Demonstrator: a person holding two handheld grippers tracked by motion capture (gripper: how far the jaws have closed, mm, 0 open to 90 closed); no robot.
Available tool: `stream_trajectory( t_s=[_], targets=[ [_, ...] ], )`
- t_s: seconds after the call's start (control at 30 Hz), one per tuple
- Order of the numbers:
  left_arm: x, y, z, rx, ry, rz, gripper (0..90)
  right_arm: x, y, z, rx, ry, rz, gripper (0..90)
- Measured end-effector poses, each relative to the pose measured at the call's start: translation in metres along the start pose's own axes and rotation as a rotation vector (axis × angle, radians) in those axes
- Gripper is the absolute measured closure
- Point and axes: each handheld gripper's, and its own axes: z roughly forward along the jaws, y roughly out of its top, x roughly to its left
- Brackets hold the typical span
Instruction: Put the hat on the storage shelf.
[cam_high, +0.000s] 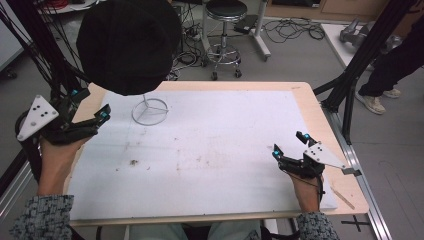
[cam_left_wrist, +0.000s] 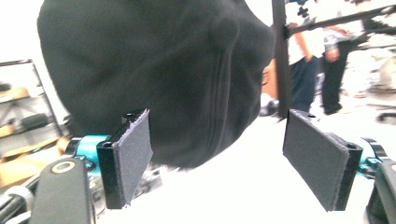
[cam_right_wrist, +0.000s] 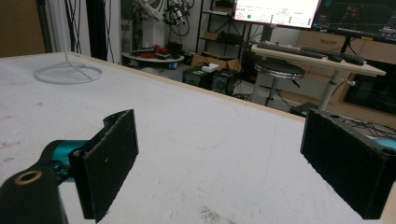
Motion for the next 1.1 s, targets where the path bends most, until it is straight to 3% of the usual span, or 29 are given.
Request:
stream_trajectory(
  t_s=[0.2, 0.3, 0.47, 0.57, 1.1],
  targets=[
    [-0.009, -0.03, -0.013, 0.037, 0.085, -0.039, 22.6, 0.0, 0.0, 0.001, 0.002, 0.0, 0.004, 10.3],
    [-0.013, -0.044, -0.017, 0.078, 0.102, -0.052, 22.3, 0.0, 0.0, 0.001, 0.002, 0.0, 0.002, 10.3],
    [-0.016, -0.06, -0.023, 0.091, 0.136, -0.096, 22.3, 0.0, 0.0, 0.001, 0.004, 0.005, 0.007, 10.3],
    [-0.019, -0.067, -0.026, 0.102, 0.155, -0.098, 22.1, 0.0, 0.0, 0.001, 0.004, 0.004, 0.01, 10.3],
    [-0.026, -0.091, -0.028, 0.158, 0.162, -0.128, 21.4, 0.0, 0.0, 0.002, 0.008, 0.0, 0.003, 10.3]
  ],
)
